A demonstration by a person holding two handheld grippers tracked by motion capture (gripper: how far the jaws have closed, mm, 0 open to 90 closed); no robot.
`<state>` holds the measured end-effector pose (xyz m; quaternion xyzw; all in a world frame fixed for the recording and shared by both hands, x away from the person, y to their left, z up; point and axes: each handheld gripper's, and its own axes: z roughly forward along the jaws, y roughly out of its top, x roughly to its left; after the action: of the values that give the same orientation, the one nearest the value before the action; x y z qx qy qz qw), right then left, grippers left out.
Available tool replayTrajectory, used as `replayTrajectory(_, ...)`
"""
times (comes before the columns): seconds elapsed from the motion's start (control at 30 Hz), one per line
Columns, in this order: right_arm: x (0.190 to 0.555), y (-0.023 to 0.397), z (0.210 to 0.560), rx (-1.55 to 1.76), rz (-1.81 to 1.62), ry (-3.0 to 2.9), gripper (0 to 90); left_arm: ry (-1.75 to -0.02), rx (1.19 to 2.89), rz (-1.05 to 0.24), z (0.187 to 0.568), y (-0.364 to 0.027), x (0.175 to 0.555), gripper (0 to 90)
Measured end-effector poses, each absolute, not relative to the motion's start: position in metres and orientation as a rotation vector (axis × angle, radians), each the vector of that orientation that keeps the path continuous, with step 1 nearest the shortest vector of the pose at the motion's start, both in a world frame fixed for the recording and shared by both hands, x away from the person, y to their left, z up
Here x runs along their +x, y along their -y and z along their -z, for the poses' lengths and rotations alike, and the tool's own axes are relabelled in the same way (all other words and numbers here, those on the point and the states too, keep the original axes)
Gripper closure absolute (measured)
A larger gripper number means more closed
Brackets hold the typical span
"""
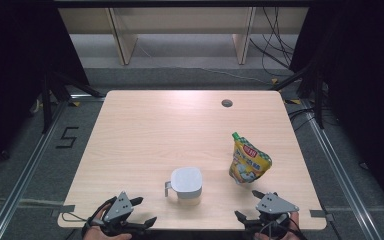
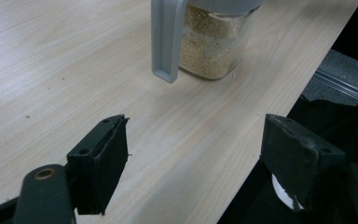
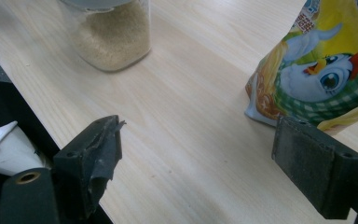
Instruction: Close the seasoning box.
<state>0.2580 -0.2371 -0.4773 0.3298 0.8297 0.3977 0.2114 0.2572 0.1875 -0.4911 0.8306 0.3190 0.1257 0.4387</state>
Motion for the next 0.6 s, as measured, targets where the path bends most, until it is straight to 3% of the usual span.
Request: replayTrajectory(0.6,0.2598,0.2416,0.4808,0.959,-1.076,-2.331,17.3,-0.801,2.052,-0.304,0.4938,-0.1874,0.2592,20.0)
